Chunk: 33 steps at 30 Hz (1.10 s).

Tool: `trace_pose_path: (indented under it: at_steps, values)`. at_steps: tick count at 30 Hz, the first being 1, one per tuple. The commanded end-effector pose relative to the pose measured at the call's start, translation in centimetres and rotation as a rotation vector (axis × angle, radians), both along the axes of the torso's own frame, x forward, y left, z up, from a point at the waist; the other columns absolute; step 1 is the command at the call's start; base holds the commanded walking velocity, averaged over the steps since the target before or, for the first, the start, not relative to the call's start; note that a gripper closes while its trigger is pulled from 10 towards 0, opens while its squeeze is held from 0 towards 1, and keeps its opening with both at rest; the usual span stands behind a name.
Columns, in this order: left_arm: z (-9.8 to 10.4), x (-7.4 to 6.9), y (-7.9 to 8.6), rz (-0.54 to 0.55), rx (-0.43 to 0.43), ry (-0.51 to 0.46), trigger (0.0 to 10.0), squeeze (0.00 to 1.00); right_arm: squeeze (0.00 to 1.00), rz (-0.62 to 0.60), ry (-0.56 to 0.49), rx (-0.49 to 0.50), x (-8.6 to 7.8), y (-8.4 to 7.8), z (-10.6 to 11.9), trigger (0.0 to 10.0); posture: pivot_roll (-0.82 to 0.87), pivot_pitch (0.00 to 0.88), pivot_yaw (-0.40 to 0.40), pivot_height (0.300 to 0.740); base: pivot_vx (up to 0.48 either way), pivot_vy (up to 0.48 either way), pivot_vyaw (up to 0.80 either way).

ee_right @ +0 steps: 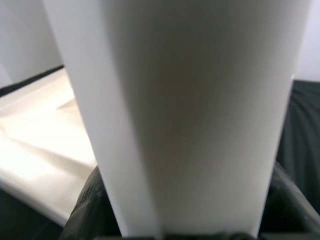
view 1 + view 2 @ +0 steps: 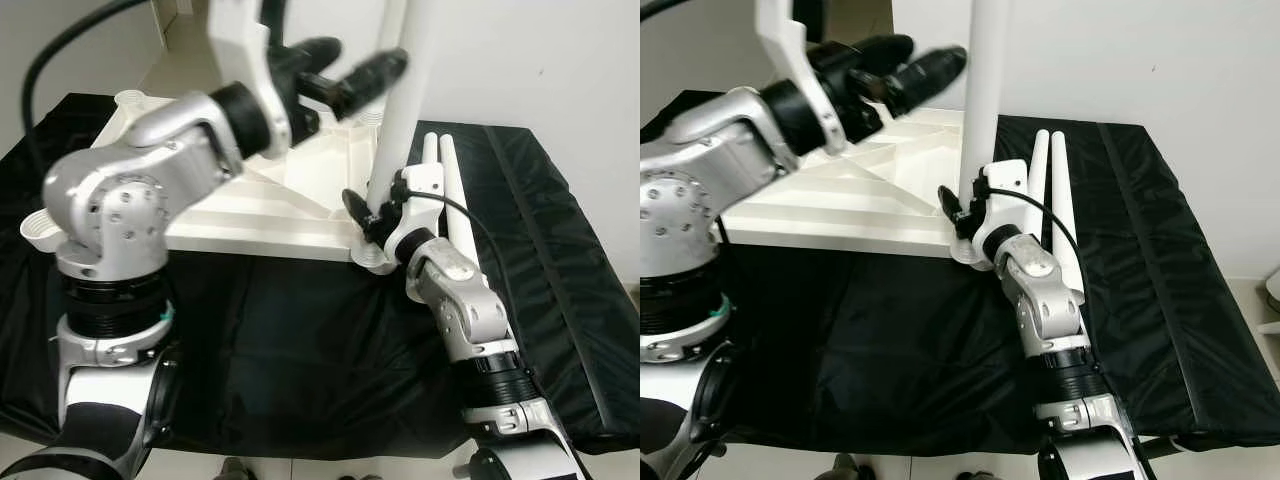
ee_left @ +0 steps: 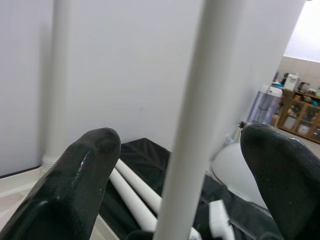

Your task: Building children table

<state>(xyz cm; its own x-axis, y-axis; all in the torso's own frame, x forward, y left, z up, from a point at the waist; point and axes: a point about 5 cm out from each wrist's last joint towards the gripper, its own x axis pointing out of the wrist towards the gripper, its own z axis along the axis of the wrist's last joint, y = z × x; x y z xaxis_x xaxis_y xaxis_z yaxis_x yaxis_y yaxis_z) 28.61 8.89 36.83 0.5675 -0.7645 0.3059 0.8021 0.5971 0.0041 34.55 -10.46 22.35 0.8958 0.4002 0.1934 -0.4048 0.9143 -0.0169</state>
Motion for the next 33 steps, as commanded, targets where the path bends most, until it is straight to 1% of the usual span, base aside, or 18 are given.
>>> trace_pose_path:
  at_steps: [1, 3, 5, 6, 7, 11, 13, 14, 16, 17, 18, 20, 22, 25, 26, 30, 32, 33]
  values:
    - [-0.6, 0.3, 0.7, 0.028, 0.025, 0.015, 10.0, 0.00, 0.00, -0.034, -0.024, 0.034, 0.2, -0.6, 0.4, 10.0, 0.00, 0.121, -0.007, 0.740, 0.000, 0.000, 0.00]
    - [-1.0, 0.5, 0.9, 0.040, 0.031, 0.029, 10.0, 0.00, 0.00, -0.042, -0.031, 0.030, 0.3, -0.8, 0.4, 10.0, 0.00, 0.121, -0.007, 0.740, 0.000, 0.000, 0.00]
    - [-2.4, 2.2, -0.2, 0.081, 0.060, 0.066, 10.0, 0.00, 0.00, -0.062, -0.047, 0.026, 0.3, -1.1, 0.5, 10.0, -0.01, 0.123, -0.006, 0.740, 0.000, 0.000, 0.00]
    - [-2.4, 2.2, -0.2, 0.081, 0.060, 0.066, 10.0, 0.00, 0.00, -0.062, -0.047, 0.026, 0.3, -1.1, 0.5, 10.0, -0.01, 0.123, -0.006, 0.740, 0.000, 0.000, 0.00]
    - [-4.0, 3.2, -0.6, 0.129, 0.102, 0.088, 10.0, 0.00, 0.00, -0.078, -0.063, 0.030, 0.3, -1.4, 0.5, 10.0, -0.01, 0.125, 0.000, 0.740, 0.000, 0.000, 0.00]
    - [-6.3, 4.0, 0.9, 0.225, 0.140, 0.145, 10.0, 0.00, 0.00, -0.092, -0.075, 0.027, 0.2, -1.9, 0.4, 10.0, -0.02, 0.127, 0.002, 0.740, 0.000, 0.000, 0.00]
    - [-6.6, 4.3, 2.1, 0.345, 0.112, 0.102, 10.0, 0.00, 0.00, -0.100, -0.084, 0.026, 0.1, -2.2, 0.2, 10.0, -0.02, 0.130, 0.006, 0.740, 0.000, 0.000, 0.00]
    - [-6.6, 4.3, 2.1, 0.345, 0.112, 0.102, 10.0, 0.00, 0.00, -0.100, -0.084, 0.026, 0.1, -2.2, 0.2, 10.0, -0.02, 0.130, 0.006, 0.740, 0.000, 0.000, 0.00]
    - [-6.7, 5.1, 3.6, 0.444, 0.028, 0.144, 10.0, 0.00, 0.00, -0.111, -0.083, 0.031, 0.2, -2.5, -0.1, 10.0, -0.03, 0.132, 0.010, 0.740, 0.000, 0.000, 0.00]
    - [-6.7, 5.1, 3.6, 0.444, 0.028, 0.144, 10.0, 0.00, 0.00, -0.111, -0.083, 0.031, 0.2, -2.5, -0.1, 10.0, -0.03, 0.132, 0.010, 0.740, 0.000, 0.000, 0.00]
    - [-6.7, 5.6, 4.9, 0.516, -0.017, 0.157, 10.0, 0.00, 0.00, -0.119, -0.085, 0.030, 0.2, -2.7, -0.2, 10.0, -0.03, 0.133, 0.011, 0.740, 0.000, 0.000, 0.00]
    - [-6.6, 5.7, 5.2, 0.531, -0.021, 0.152, 10.0, 0.00, 0.00, -0.120, -0.087, 0.029, 0.2, -2.7, -0.2, 10.0, -0.03, 0.135, 0.011, 0.740, 0.000, 0.000, 0.00]
    - [-6.9, 6.0, 6.4, 0.565, -0.035, 0.181, 10.0, 0.00, 0.00, -0.122, -0.087, 0.035, 0.2, -2.8, -0.3, 10.0, -0.03, 0.135, 0.011, 0.740, 0.000, 0.000, 0.00]
    - [-9.4, 6.1, 7.9, 0.649, 0.106, 0.187, 10.0, 0.00, 0.00, -0.109, -0.102, 0.044, 0.0, -2.7, -0.3, 10.0, -0.03, 0.136, 0.020, 0.740, 0.000, 0.000, 0.00]
    - [-9.4, 6.1, 7.9, 0.649, 0.106, 0.187, 10.0, 0.00, 0.00, -0.109, -0.102, 0.044, 0.0, -2.7, -0.3, 10.0, -0.03, 0.136, 0.020, 0.740, 0.000, 0.000, 0.00]
    - [-11.8, 5.6, 7.9, 0.651, 0.154, 0.242, 10.0, 0.00, 0.00, -0.087, -0.120, 0.056, -0.2, -2.5, -0.3, 10.0, -0.04, 0.135, 0.025, 0.740, 0.000, 0.000, 0.00]
    - [-13.9, 4.9, 8.2, 0.650, 0.187, 0.293, 10.0, 0.00, 0.00, -0.063, -0.134, 0.075, -0.4, -2.4, -0.2, 10.0, -0.04, 0.133, 0.026, 0.740, 0.000, 0.000, 0.00]
    - [-13.9, 4.9, 8.2, 0.650, 0.187, 0.293, 10.0, 0.00, 0.00, -0.063, -0.134, 0.075, -0.4, -2.4, -0.2, 10.0, -0.04, 0.133, 0.026, 0.740, 0.000, 0.000, 0.00]
